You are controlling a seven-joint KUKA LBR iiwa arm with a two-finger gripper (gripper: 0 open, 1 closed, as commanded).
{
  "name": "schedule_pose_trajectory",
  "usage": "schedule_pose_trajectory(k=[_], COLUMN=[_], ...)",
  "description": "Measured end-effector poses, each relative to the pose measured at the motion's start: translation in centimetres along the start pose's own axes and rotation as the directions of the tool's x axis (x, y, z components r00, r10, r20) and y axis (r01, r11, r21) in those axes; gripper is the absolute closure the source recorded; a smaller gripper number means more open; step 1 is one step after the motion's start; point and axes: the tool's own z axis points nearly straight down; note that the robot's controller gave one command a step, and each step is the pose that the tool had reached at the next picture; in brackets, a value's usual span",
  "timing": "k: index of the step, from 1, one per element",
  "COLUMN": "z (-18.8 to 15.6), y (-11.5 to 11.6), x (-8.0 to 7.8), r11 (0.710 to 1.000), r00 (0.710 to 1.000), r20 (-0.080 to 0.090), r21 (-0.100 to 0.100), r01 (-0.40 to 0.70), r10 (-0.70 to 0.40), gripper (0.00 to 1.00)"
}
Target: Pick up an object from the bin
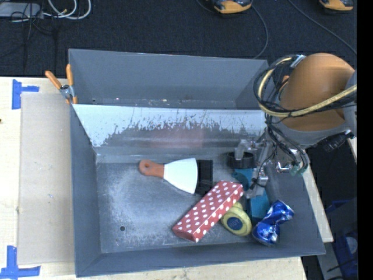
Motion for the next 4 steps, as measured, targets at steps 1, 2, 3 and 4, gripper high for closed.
schedule_pose_trajectory(k=[1,2,3,4], z=[-0.5,5.0,6.5,6.5], y=[0.0,0.6,2.2,3.4], x=[-0.1,-0.4,0.8,1.6], r11=[1.000,0.988,0.892,0.885], r00=[1.000,0.988,0.892,0.885], r20=[0.008,0.007,0.004,0.004], r21=[0.001,0.001,0.002,0.002], r01=[0.002,0.155,0.451,0.465], r10=[-0.002,-0.155,-0.451,-0.465], gripper=[0.00,0.00,0.00,0.00])
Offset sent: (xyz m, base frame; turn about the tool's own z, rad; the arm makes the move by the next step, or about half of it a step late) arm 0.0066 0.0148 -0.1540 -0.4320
